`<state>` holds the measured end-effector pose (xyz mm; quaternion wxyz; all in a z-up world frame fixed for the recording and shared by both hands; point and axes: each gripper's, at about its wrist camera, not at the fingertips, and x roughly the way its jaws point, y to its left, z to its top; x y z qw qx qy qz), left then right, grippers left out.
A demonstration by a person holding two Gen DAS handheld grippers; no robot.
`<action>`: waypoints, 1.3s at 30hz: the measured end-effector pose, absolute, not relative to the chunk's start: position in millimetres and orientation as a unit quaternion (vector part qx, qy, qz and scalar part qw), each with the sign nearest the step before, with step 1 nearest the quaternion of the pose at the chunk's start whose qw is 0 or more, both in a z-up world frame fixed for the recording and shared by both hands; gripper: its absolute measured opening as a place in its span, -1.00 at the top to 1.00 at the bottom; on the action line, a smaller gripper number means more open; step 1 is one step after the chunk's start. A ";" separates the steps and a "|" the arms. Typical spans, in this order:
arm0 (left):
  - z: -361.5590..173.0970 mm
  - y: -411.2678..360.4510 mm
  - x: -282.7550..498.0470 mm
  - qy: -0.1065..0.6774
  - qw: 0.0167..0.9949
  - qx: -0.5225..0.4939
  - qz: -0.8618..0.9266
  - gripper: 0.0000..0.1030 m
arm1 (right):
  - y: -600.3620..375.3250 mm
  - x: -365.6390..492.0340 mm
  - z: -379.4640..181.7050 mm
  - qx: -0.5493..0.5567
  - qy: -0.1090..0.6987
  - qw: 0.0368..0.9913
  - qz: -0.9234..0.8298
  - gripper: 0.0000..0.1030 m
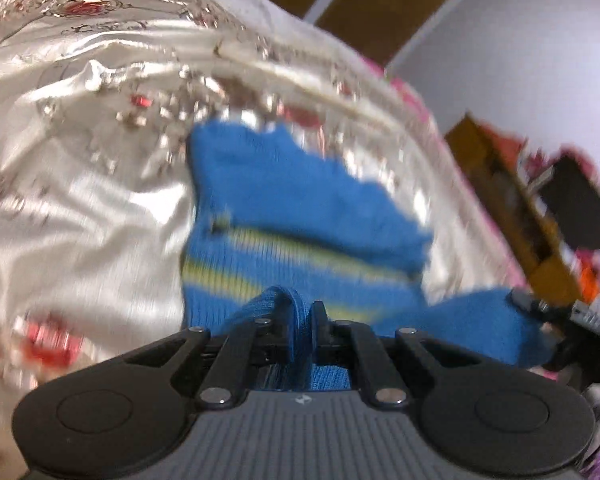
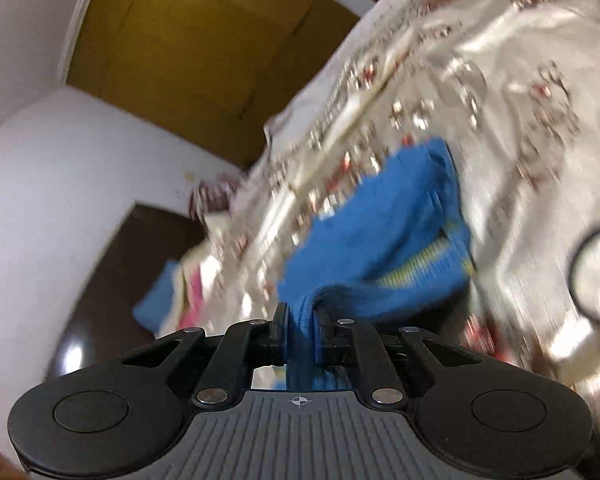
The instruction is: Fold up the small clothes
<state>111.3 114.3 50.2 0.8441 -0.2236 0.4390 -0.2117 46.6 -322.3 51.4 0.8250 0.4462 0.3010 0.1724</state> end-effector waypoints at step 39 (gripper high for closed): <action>10.9 102.6 182.5 0.474 0.835 -0.198 -0.195 0.73 | -105.5 15.4 -16.6 -0.420 0.238 0.772 0.413 0.45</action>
